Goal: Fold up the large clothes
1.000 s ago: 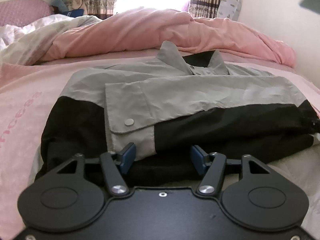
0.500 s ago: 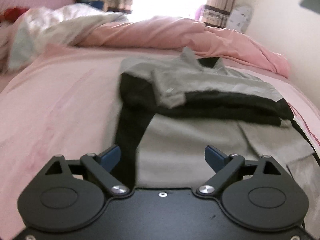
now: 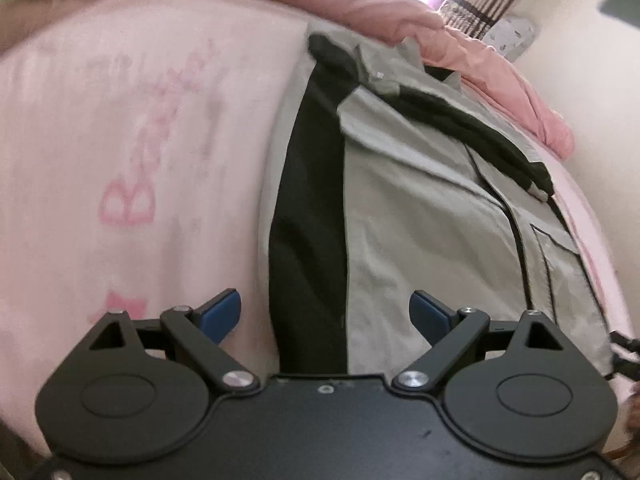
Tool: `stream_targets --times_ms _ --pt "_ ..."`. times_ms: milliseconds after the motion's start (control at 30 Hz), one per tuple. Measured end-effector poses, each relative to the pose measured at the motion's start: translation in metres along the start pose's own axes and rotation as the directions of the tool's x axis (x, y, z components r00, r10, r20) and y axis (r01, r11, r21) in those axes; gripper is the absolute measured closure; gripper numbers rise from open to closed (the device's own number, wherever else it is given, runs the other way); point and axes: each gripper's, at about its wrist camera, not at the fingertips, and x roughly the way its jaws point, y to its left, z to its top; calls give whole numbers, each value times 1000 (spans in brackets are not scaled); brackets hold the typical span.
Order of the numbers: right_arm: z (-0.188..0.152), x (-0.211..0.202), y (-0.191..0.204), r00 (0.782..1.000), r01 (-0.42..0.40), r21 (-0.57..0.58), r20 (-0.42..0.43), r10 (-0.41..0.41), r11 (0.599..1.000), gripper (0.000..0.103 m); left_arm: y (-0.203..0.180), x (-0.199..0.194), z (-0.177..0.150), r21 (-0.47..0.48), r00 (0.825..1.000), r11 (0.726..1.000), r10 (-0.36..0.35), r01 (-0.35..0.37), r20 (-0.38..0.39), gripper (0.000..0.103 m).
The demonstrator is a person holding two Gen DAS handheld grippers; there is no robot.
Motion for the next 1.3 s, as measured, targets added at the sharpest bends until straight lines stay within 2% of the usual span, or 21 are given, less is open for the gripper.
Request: stream_targets --times_ms 133,233,433,500,600,700,767,800,833,867,900,933,967,1033,1133,1300 --pt "-11 -1 10 998 -60 -4 -26 60 998 32 1 -13 -15 -28 999 998 -51 51 -7 11" --pt "-14 -2 21 998 -58 -50 -16 57 997 31 5 -17 -23 -88 985 983 -166 162 -39 12" --pt "-14 -1 23 995 -104 -11 -7 104 994 31 0 -19 -23 -89 983 980 -182 178 -32 12" --pt "-15 2 25 996 -87 -32 -21 87 996 31 5 -18 -22 -77 985 984 -166 163 -38 17" --pt "-20 7 24 997 -63 -39 -57 60 997 32 13 -18 -18 -91 981 978 -192 188 -40 22" --pt "-24 7 26 995 -89 -35 -58 86 995 32 10 -19 -20 -72 979 979 -195 190 -64 31" --pt "-24 8 27 995 -84 -42 -54 82 996 31 6 -19 -22 -47 979 981 -189 186 -80 52" --pt "-23 11 27 995 -80 -34 -59 77 996 32 6 -18 -22 -48 979 982 -184 180 -87 58" --pt "-22 13 26 995 -77 -22 -61 75 997 36 8 -17 -22 -63 980 983 -180 175 -89 71" --pt "-22 14 25 996 -71 -14 -60 70 997 46 11 -16 -21 -84 980 982 -178 171 -93 83" --pt "-21 16 25 997 -60 -12 -58 60 998 53 14 -14 -20 -107 978 979 -185 174 -97 84" --pt "-19 16 26 997 -44 -15 -57 43 999 71 16 -14 -19 -114 978 978 -186 175 -94 90" --pt "-18 17 25 998 -30 -12 -58 29 999 81 17 -14 -18 -112 979 979 -183 172 -94 91" --pt "-17 15 21 997 -50 24 -59 51 998 86 14 -16 -17 -111 978 978 -185 174 -92 95" --pt "-14 12 20 995 -84 53 -50 87 995 88 6 -24 -10 -91 975 974 -211 206 -61 98" --pt "-3 8 24 988 -156 94 -5 157 983 89 -6 -36 14 -66 957 955 -290 290 6 98"
